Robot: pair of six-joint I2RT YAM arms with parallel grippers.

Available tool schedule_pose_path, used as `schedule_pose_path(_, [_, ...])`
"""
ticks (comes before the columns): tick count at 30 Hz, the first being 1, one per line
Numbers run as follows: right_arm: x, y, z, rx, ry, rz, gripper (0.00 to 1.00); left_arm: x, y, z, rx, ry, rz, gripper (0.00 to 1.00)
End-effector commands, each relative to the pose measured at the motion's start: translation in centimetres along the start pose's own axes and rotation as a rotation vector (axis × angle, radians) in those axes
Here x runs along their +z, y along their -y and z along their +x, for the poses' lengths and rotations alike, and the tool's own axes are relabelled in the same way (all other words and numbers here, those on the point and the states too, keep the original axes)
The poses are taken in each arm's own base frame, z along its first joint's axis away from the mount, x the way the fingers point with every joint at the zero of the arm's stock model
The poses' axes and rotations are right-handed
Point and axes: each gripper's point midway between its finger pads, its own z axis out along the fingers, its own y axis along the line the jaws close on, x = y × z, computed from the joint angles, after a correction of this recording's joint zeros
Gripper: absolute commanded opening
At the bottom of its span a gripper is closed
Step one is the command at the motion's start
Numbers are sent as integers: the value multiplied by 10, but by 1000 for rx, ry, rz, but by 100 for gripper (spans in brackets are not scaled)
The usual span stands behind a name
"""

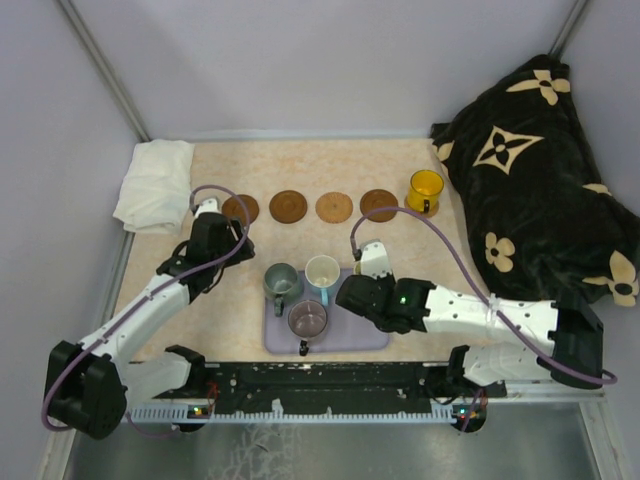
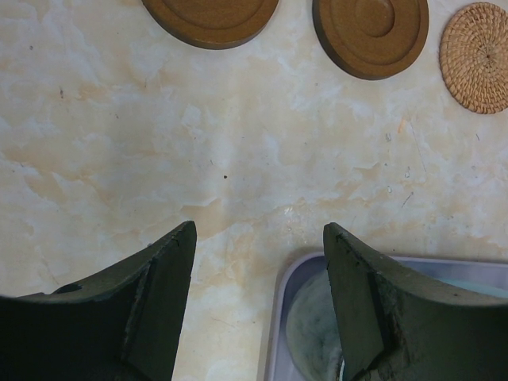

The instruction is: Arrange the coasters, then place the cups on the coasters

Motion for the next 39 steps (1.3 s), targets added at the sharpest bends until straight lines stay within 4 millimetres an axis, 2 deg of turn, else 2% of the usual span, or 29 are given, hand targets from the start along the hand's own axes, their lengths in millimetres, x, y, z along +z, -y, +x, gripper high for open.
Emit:
schedule_pose_path(1, [-5,-1,-67,131,225,49,0,2,8,-4,-3,14,31,72])
schedule_pose_path(6, [10,15,-92,185,312,98,0,4,9,-4,0,11,33,72])
schedule_pose_path(13, [42,54,-146,281,451,107,0,7,11,-2,-3,8,39,72])
schedule_pose_path(19, [79,66,-186,250,531,105,0,14,13,1,0,-6,39,72])
schedule_pose_path(24, [108,73,-209,210,557,129,0,18,14,3,-1,-16,40,72])
schedule_pose_path(29, [128,86,-232,187,602,168,0,21,17,5,-2,-27,50,72])
schedule_pose_path(35, [140,97,-251,209,645,185,0,21,19,1,1,-16,56,72])
schedule_pose_path(39, [149,103,-254,221,640,193,0,20,20,0,3,-13,58,72])
